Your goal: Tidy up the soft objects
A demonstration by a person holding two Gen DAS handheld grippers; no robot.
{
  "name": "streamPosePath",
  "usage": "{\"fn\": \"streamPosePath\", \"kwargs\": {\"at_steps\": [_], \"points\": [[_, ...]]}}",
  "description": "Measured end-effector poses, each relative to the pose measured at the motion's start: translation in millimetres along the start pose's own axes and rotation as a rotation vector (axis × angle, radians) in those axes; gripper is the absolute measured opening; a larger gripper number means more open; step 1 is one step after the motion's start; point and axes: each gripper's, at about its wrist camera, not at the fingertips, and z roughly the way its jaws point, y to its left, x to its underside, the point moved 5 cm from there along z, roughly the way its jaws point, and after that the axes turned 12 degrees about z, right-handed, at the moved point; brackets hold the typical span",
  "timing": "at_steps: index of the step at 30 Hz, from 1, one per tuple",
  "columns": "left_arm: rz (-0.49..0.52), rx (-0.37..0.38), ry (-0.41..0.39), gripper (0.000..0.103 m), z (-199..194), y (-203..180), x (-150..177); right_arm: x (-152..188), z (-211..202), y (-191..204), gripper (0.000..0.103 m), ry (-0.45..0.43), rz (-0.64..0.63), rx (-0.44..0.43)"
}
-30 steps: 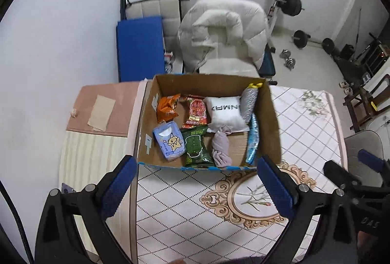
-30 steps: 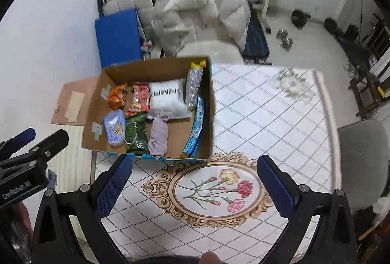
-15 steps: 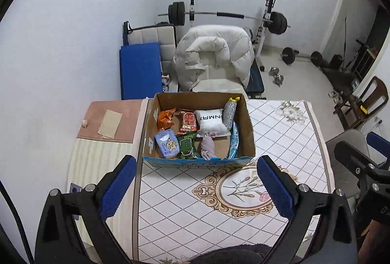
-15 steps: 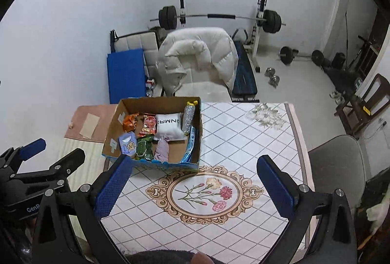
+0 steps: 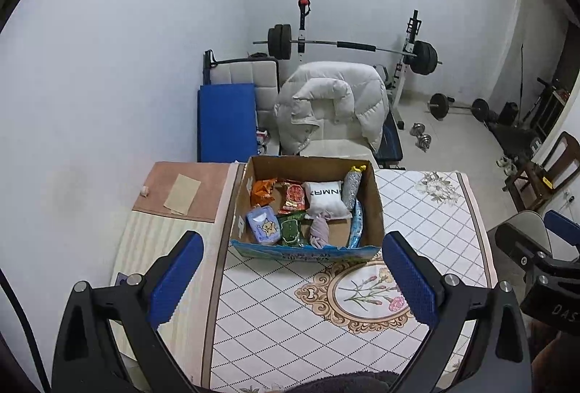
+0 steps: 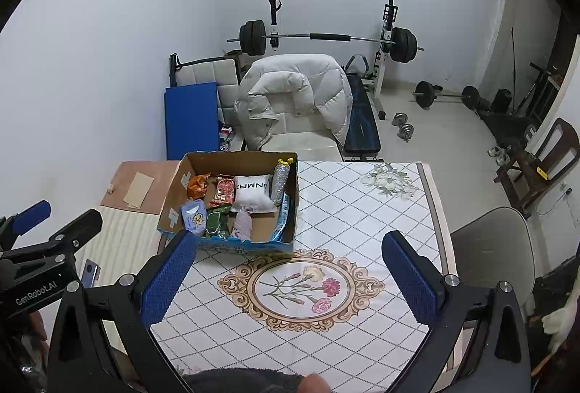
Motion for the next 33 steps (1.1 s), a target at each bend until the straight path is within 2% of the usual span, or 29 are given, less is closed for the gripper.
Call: {"fn": "streamPosePath", "kwargs": {"at_steps": [7,12,33], "points": [[-0.002,-0.031,-0.012,0.101,-1.8,0.9,0.1,1.8,-0.1,0.4,0.103,-0.017,-0.008,0.035],[-0.010,-0.027,-0.033,0.103,-4.9,1.8,-1.5,0.2,-3.0,-1.6,0.103,-0.030,-0.003,0.043],[-0.006,-0.017,-0.017,0.103,-1.6,0.9,0.7,-3.6,-3.5,-2.4,0.103,-0.015,0.016,0.036]]}}
